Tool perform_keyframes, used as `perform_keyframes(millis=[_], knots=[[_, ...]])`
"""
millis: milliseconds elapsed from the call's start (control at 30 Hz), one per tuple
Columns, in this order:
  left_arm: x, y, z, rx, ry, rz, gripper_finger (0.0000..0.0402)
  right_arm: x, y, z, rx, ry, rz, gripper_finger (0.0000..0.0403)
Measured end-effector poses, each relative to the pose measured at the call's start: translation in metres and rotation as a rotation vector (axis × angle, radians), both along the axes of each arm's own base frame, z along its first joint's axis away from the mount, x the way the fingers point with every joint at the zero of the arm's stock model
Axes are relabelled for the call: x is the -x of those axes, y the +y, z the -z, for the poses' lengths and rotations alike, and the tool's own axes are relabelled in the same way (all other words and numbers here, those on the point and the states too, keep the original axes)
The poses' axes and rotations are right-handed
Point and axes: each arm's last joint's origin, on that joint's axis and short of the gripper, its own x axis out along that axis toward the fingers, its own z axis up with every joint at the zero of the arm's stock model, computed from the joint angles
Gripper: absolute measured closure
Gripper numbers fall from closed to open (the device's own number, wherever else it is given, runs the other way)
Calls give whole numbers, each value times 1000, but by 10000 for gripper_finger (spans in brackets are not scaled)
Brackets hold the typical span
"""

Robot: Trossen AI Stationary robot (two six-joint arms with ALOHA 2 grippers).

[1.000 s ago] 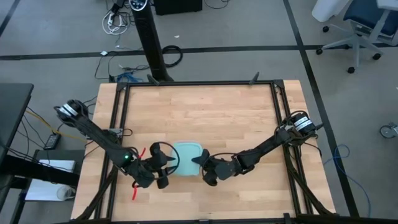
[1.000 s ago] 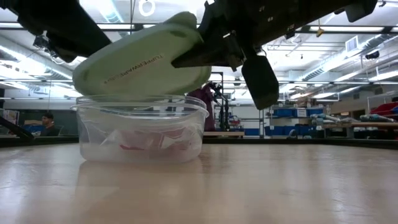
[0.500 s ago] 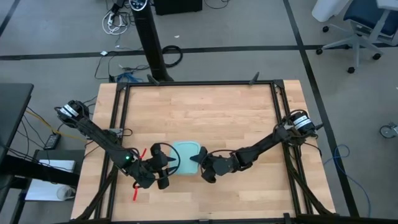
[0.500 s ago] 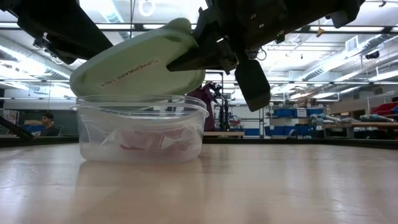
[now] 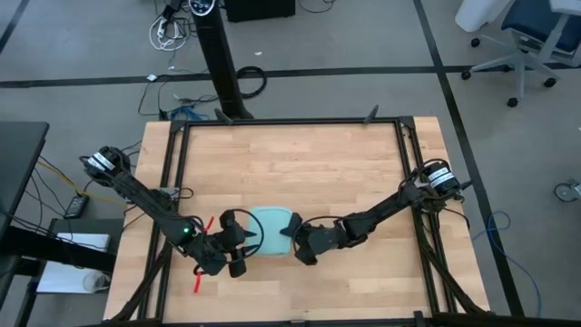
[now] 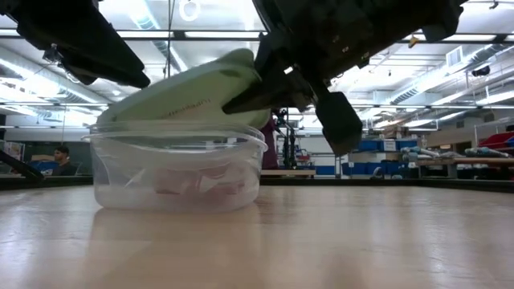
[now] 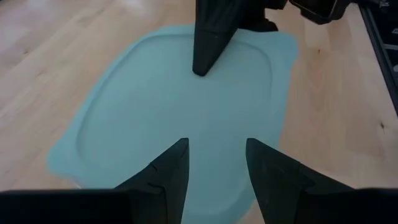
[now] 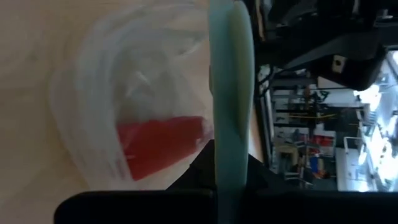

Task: Roll bandage
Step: Close the transparent tupperware

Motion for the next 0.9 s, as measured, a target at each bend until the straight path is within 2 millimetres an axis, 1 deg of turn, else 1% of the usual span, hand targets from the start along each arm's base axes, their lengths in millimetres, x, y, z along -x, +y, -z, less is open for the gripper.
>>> perform_keyframes(millis=[233, 400, 600, 700, 767, 833, 900], knots=[[-2, -1, 7, -7, 19, -12, 239, 2, 0, 3, -79, 41, -24, 394], [-2, -1, 12, 15, 33, -51, 239, 1, -2, 5, -149, 53, -7, 390], [-1, 2, 9, 11, -11, -123, 239, 2, -3, 8, -199, 87, -17, 391], [-1, 3, 8, 7, -16, -125, 239, 2, -3, 7, -210, 67, 7, 390], [0, 3, 8, 4, -14, -124, 239, 1, -4, 5, -213, 21, 60, 391], [0, 3, 8, 8, -15, -127, 239, 0, -3, 2, -190, -20, 106, 392], [0, 3, 8, 8, -15, -128, 239, 1, -2, 1, -169, -33, 109, 393]])
